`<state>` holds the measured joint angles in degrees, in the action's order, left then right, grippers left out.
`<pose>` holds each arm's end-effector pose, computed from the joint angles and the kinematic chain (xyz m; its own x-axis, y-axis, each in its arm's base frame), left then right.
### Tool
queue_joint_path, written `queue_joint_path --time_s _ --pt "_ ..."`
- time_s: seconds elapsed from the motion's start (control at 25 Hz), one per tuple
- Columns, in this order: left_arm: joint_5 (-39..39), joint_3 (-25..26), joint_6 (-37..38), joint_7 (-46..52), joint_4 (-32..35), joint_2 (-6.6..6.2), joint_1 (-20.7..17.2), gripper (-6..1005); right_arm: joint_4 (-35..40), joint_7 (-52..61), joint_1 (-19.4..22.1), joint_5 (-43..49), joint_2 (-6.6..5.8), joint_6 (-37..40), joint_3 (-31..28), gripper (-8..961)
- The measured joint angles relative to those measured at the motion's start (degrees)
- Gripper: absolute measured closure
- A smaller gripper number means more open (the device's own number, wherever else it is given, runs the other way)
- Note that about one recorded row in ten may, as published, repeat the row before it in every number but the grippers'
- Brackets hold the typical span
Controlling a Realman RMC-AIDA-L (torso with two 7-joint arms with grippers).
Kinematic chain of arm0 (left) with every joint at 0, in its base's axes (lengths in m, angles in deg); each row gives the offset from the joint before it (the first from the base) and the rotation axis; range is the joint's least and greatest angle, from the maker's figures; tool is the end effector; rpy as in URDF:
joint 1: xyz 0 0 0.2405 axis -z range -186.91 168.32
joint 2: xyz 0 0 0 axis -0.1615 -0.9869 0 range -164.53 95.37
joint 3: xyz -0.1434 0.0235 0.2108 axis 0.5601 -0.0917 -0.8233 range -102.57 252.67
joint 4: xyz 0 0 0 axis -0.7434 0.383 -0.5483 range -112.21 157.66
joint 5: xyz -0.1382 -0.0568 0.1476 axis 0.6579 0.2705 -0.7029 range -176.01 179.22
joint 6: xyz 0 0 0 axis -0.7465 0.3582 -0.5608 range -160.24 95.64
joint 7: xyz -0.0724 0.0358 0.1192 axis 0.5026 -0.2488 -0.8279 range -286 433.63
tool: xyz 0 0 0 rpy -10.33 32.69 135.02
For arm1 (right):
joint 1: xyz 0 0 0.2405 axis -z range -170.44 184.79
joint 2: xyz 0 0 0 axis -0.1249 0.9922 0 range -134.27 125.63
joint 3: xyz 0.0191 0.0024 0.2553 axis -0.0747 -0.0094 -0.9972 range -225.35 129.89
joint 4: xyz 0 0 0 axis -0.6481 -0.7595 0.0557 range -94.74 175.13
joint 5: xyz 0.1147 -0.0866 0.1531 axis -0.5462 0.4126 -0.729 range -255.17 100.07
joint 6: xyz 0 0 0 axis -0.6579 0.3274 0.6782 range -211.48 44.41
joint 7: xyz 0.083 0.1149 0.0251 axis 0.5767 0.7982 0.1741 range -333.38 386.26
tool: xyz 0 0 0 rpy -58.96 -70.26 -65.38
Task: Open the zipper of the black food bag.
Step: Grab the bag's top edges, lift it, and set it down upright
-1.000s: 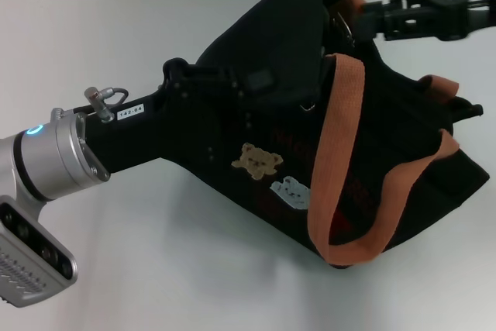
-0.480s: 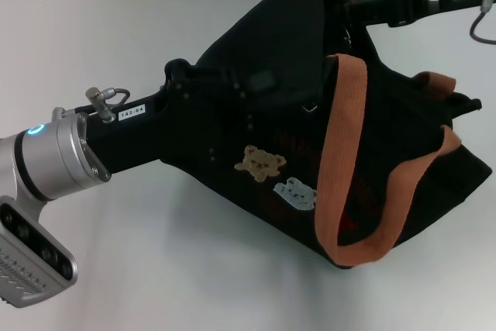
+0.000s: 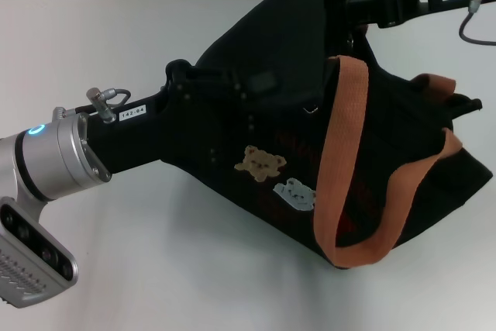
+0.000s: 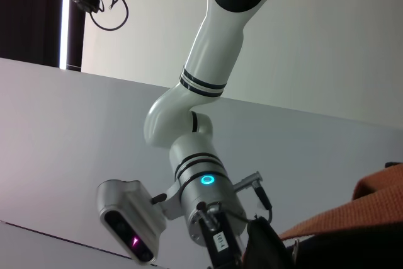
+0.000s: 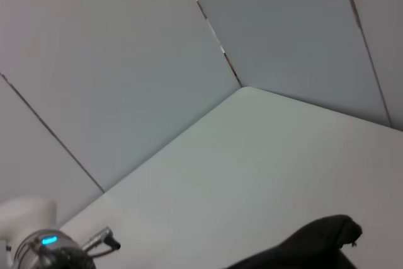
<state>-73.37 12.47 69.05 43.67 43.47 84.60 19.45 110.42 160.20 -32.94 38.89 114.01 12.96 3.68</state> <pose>-0.2115 0.2875 -0.0270 0.2601 -0.9656 0.0020 -0.5140 -0.1402 -0.8463 0.1244 0.3736 0.0596 0.7363 -0.5717 -0.3620 -0.6140 -0.7893 -0.0026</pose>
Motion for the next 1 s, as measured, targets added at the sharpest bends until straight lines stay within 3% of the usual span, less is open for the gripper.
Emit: queue_joint_path --time_s 0.12,0.32,0.72,1.0 --pt "0.0 0.0 0.0 0.0 0.0 0.0 0.0 896 0.12 -1.29 0.93 -0.14 -0.03 0.35 -0.01 951" --pt "0.26 0.02 -0.22 0.3 -0.49 0.0 -0.04 896 0.83 -6.33 5.06 -1.49 0.65 2.92 -0.59 953" --pt "1.03 0.62 -0.64 2.87 -0.57 0.0 0.18 896 1.65 -12.47 12.48 -6.03 0.75 6.38 -0.8 954" --pt "2.27 0.43 -0.69 3.19 -0.55 -0.01 0.17 896 1.95 -15.85 14.48 -5.95 0.66 11.03 -1.42 954"
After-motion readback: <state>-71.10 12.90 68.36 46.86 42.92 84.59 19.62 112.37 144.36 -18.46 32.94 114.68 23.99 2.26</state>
